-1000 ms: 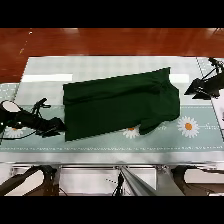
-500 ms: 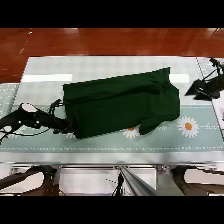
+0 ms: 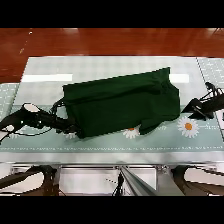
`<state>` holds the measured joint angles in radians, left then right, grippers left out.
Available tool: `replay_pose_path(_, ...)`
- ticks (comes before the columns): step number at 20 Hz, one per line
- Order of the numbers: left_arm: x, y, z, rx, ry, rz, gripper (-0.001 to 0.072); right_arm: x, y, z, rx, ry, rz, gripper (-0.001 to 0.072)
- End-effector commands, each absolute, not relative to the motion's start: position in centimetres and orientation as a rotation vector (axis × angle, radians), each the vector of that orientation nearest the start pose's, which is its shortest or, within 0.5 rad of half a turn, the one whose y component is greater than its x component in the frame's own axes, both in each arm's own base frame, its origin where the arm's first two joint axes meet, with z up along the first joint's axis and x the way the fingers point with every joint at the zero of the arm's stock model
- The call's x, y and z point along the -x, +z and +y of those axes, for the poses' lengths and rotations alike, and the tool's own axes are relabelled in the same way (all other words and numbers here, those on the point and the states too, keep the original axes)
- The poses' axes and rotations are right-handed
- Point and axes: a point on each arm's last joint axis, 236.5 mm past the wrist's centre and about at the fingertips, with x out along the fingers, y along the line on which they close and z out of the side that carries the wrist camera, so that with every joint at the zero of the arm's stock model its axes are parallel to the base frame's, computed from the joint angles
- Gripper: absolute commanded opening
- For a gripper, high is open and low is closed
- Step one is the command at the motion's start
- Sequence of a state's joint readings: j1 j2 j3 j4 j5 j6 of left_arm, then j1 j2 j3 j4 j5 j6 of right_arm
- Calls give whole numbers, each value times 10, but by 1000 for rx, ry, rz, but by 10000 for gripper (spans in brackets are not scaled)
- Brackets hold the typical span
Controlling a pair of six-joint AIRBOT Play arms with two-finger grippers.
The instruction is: Fold the shirts.
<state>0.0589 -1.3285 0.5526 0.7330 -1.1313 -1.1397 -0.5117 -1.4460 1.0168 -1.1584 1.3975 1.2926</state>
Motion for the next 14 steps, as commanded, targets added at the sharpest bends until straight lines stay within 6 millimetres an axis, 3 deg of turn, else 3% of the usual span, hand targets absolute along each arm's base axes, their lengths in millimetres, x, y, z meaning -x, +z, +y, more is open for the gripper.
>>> replay_pose_path(1, -226, -107, -148, 698, -497, 1625, 26, -286, -91, -36, -659, 107, 1602, 550)
replay_pose_path(3, -227, -107, -148, 698, -497, 1625, 26, -289, -103, -27, -631, 99, 1588, 528)
replay_pose_path(5, -227, -107, -148, 698, -497, 1624, 26, -303, -110, -19, -620, 81, 1539, 440)
replay_pose_path(8, -237, -102, -147, 673, -517, 1594, 27, -325, -112, -14, -598, 45, 1469, 104)
replay_pose_path(9, -244, -97, -146, 654, -541, 1570, 26, -328, -110, -15, -607, 33, 1462, 41)
replay_pose_path(11, -265, -79, -138, 660, -557, 1520, 26, -339, -90, -20, -583, 54, 1431, 39)
replay_pose_path(13, -289, -52, -127, 657, -582, 1458, 26, -364, -48, -29, -516, 85, 1320, 39)
replay_pose_path(14, -302, -36, -121, 645, -595, 1419, 26, -384, -17, -29, -492, 113, 1224, 38)
